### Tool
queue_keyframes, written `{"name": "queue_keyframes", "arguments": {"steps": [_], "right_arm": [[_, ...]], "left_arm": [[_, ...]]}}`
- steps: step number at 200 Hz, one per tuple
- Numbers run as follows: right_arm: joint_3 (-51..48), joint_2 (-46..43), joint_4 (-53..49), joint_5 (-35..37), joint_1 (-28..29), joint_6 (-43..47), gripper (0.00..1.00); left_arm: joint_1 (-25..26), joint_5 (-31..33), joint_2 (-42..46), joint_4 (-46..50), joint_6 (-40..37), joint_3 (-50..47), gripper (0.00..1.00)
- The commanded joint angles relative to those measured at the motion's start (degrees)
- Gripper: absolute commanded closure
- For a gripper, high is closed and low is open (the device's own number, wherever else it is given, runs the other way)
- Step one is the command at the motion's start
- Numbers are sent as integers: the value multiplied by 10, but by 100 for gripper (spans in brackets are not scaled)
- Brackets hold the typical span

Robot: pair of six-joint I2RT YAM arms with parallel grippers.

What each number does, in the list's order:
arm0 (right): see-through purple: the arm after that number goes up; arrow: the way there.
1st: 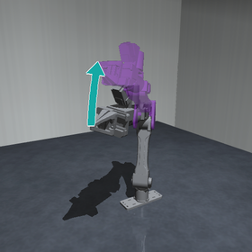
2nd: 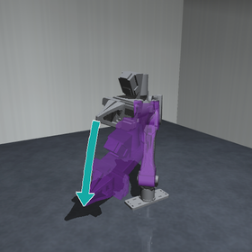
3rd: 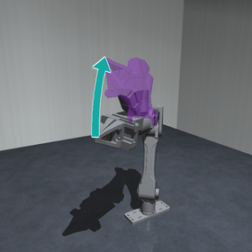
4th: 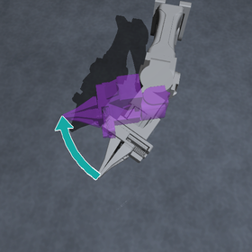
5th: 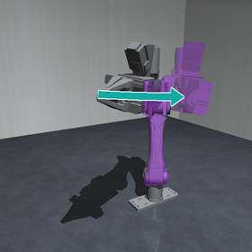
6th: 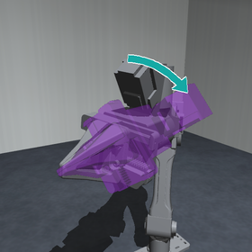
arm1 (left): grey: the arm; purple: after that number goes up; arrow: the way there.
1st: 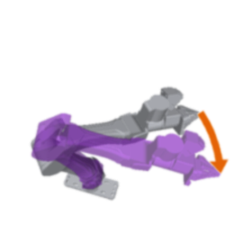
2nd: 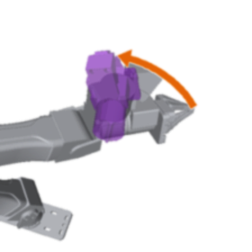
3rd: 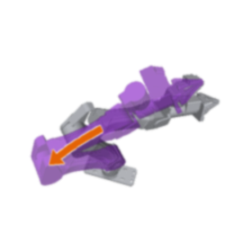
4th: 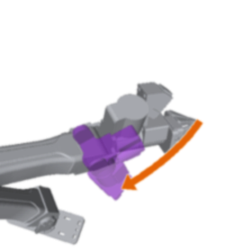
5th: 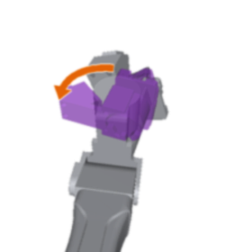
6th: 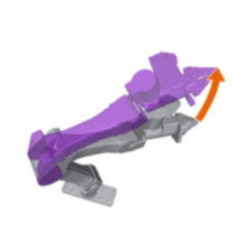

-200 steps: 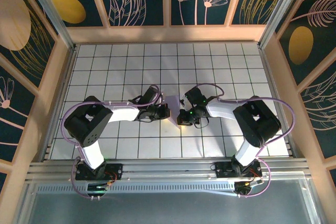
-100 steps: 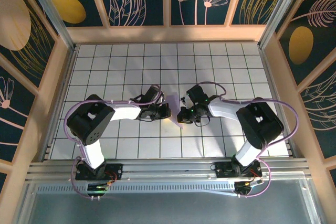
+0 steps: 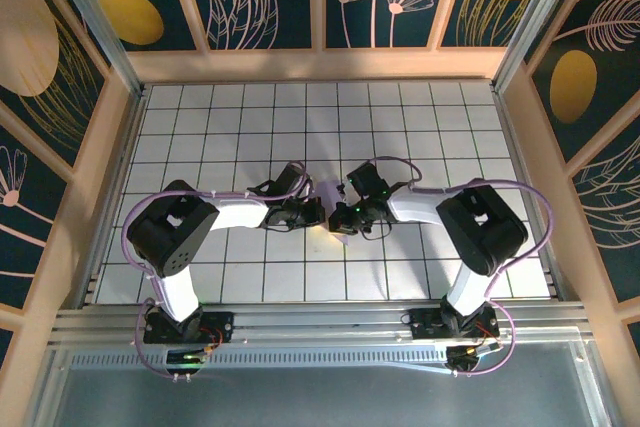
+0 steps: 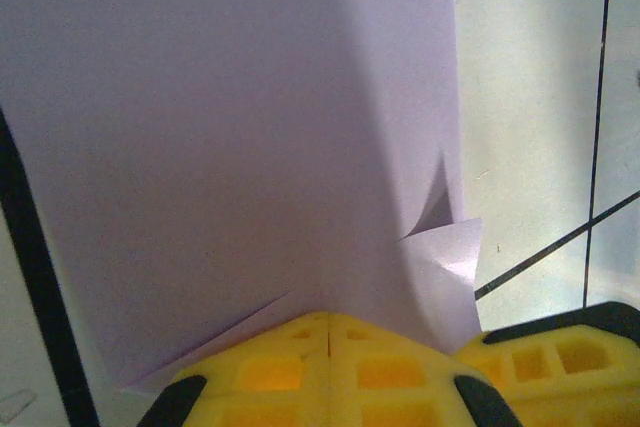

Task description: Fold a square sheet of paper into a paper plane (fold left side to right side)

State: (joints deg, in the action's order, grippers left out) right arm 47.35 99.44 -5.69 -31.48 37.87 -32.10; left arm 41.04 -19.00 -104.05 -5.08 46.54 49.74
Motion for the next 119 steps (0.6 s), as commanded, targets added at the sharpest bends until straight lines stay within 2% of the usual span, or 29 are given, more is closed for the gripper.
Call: {"name": "queue_keyframes", "arguments": {"steps": [1,49,119], "right_arm": [[18,18,6,11,2,0,100],[-5,19,-41,24,4,5,100],[-106,-71,-90,29,4,-9,100]], "left_arm": [[1,8,-12,32,1,4,100],[1,15,-15,42,-1,8,100],[1,25,-18,51,0,10,100]]}}
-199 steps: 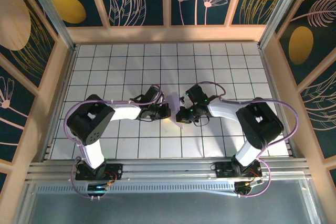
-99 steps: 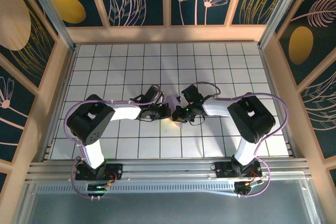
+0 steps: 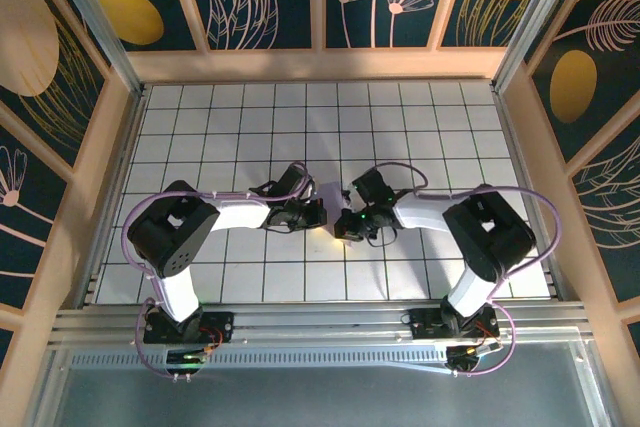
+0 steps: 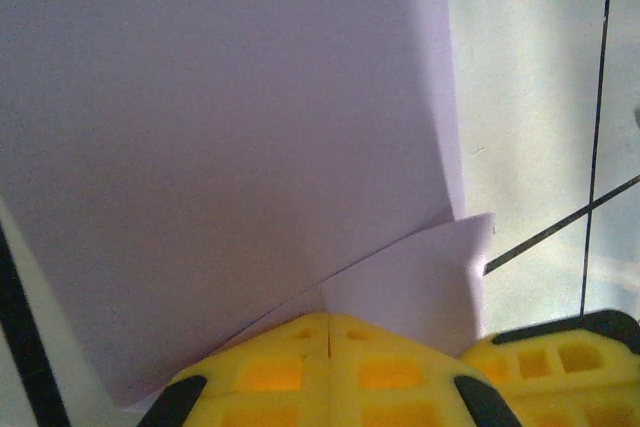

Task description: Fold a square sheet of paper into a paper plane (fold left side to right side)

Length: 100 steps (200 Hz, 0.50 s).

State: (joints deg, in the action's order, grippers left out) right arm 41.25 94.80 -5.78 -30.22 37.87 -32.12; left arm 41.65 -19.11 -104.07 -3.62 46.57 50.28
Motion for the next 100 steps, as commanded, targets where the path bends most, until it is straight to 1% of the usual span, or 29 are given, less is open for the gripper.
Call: {"name": "queue_keyframes", "arguments": {"steps": [1,36,59,87,94,100], "right_arm": [[-47,-26,-89,17,5,-10,100],[-83,-58,-99,21,1,-17,100],[-90,-81,-116,22,-8,-12,100],[-53,-136,-160,13,-37,30,100],[-35,-151,-170,12,-48,47,100],[-21,-161,-173,8,-57,61,96]], "left_arm": [[-5,26,-17,36,0,5,100],[-5,25,-19,36,-1,6,100],[-5,26,-14,33,-6,7,100],[-5,23,13,6,-9,1,100],[-5,23,23,-4,-9,0,98],[-5,23,31,-12,-8,-1,94]]}}
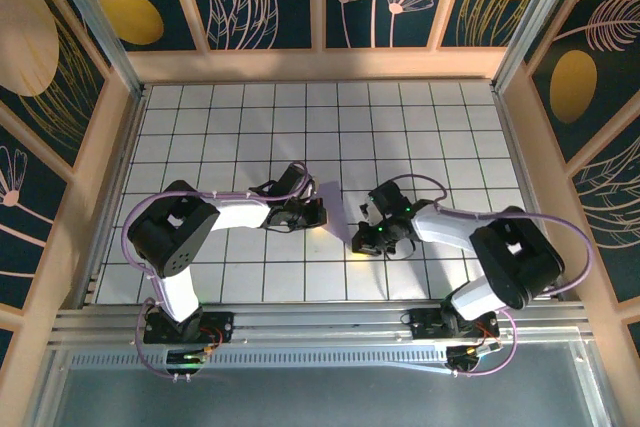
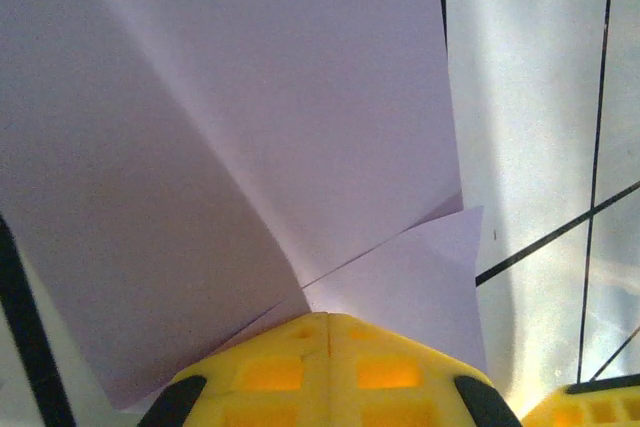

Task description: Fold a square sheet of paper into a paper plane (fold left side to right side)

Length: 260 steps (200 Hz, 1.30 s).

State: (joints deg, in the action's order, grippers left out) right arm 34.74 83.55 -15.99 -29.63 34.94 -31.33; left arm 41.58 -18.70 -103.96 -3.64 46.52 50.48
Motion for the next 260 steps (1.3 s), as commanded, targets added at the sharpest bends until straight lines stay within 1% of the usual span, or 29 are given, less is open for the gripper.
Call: {"name": "queue_keyframes", "arguments": {"steps": [1,11,15,31,46,55,69,93,127,164,184,227,240,260], "right_arm": [[47,-51,-72,1,-30,56,96],[67,-64,-71,-4,-33,78,87],[74,-67,-68,-6,-53,85,84],[94,-67,-49,-9,-72,118,72],[103,-52,-7,-7,-79,146,65],[104,-38,25,-4,-79,154,62],[102,-11,81,-18,-76,165,59],[108,39,124,-27,-70,182,56],[118,91,131,-33,-54,195,57],[96,104,165,-47,-40,183,57],[93,111,180,-49,-39,179,59],[101,124,182,-44,-39,178,62],[101,126,180,-44,-39,180,66],[98,121,173,-41,-39,182,77]], "left_arm": [[-5,19,31,-12,-7,-3,93],[-5,26,49,-24,-5,-5,88],[-5,28,54,-28,-4,-7,87],[-5,51,93,-35,-2,-13,80],[-12,77,123,-37,3,-22,77],[-19,88,140,-40,9,-31,75],[-37,91,162,-54,21,-47,75],[-57,70,181,-89,35,-74,74],[-58,59,167,-91,36,-77,74],[-58,71,158,-84,51,-89,73],[-59,72,152,-84,53,-92,71],[-60,64,138,-100,59,-98,69],[-61,64,137,-101,61,-101,68],[-63,64,137,-104,65,-108,67]]}}
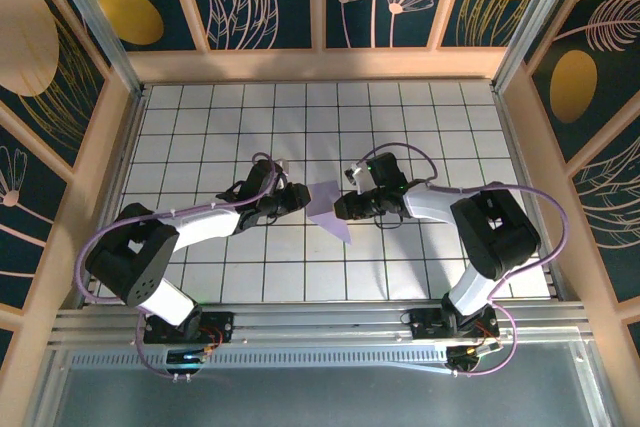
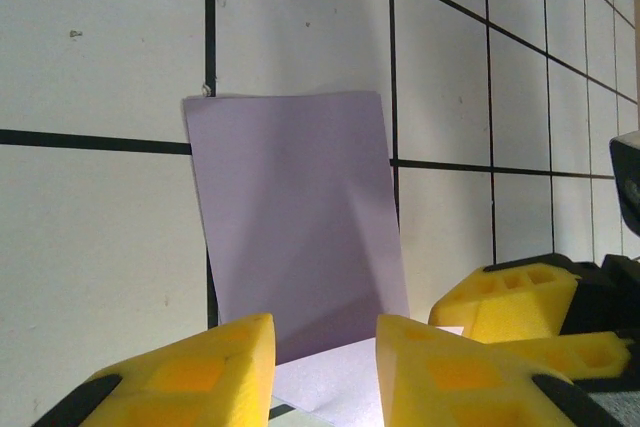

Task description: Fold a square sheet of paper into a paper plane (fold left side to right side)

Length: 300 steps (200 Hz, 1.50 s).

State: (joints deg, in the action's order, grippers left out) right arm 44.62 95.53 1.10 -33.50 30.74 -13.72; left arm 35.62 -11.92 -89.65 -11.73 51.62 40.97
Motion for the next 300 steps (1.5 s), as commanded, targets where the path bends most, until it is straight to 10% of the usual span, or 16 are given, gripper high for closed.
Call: {"name": "queue_keyframes", "arguments": {"steps": [1,23,198,300], "right_arm": [[-1,1,2,-1,3,6,78],[-8,-11,2,8,3,2,100],[-101,-122,91,-35,-29,-36,100],[-102,-117,95,-38,-29,-36,100]], "left_arm": [[-5,-3,-6,-24,15,-14,67],[-7,-7,-4,-37,23,-25,63],[-28,-135,-109,-247,120,-52,53],[-19,-163,-170,-264,121,-7,73]]}}
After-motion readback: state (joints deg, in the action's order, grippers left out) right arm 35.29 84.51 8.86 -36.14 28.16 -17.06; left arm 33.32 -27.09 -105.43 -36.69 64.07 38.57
